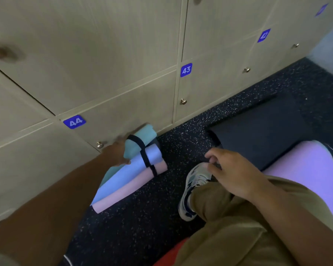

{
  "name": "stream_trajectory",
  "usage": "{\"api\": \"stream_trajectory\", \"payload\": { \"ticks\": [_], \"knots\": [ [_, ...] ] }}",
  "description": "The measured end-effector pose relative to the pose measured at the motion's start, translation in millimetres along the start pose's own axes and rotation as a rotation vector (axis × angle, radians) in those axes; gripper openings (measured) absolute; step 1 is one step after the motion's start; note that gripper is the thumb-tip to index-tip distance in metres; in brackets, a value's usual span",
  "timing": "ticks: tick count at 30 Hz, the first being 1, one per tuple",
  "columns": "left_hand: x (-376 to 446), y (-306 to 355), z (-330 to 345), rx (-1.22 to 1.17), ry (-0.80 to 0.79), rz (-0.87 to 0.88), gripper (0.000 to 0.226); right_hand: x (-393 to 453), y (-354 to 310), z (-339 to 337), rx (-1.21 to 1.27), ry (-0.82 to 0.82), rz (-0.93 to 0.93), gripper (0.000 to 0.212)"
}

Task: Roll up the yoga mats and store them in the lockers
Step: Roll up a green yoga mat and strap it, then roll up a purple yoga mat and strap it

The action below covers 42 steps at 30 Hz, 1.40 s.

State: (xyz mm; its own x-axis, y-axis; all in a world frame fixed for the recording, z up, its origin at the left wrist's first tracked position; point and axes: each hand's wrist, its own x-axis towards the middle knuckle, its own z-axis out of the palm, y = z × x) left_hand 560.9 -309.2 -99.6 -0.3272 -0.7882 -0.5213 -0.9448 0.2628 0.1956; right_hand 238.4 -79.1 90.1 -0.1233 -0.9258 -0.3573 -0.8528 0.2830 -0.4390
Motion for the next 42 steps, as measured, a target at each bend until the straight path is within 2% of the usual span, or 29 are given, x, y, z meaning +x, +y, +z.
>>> {"api": "stream_trajectory", "payload": {
  "ticks": [3, 8, 12, 20, 25, 34, 42],
  "knots": [
    [23, -22, 7, 0.104, -0.006, 0.004, 0.132, 5, 3, -1, 0.026, -0.032, 0.014, 0.027],
    [45, -21, 9, 0.267, -0.020, -0.078, 0.106, 19, 0, 3, 0.079, -0.067, 0.013, 0.024],
    [42, -8, 9, 0.291, -0.045, -0.170, 0.095, 25, -4, 4, 0.102, -0.085, 0.006, 0.023],
    [29, -14, 7, 0.307, -0.042, -0.124, 0.090, 29, -7, -1, 0.099, -0.058, 0.004, 0.025],
    [6, -7, -12, 0.221, -0.016, -0.030, 0.065, 25, -9, -11, 0.045, 0.008, -0.013, 0.029],
    [-43, 107, -92, 0.219, 0.080, 0.261, 0.039, -12, 8, -86, -0.100, 0.216, -0.050, 0.029],
    [-88, 255, -145, 0.281, 0.225, 0.477, 0.032, -101, 66, -160, -0.161, 0.402, 0.079, 0.030]
  ]
}}
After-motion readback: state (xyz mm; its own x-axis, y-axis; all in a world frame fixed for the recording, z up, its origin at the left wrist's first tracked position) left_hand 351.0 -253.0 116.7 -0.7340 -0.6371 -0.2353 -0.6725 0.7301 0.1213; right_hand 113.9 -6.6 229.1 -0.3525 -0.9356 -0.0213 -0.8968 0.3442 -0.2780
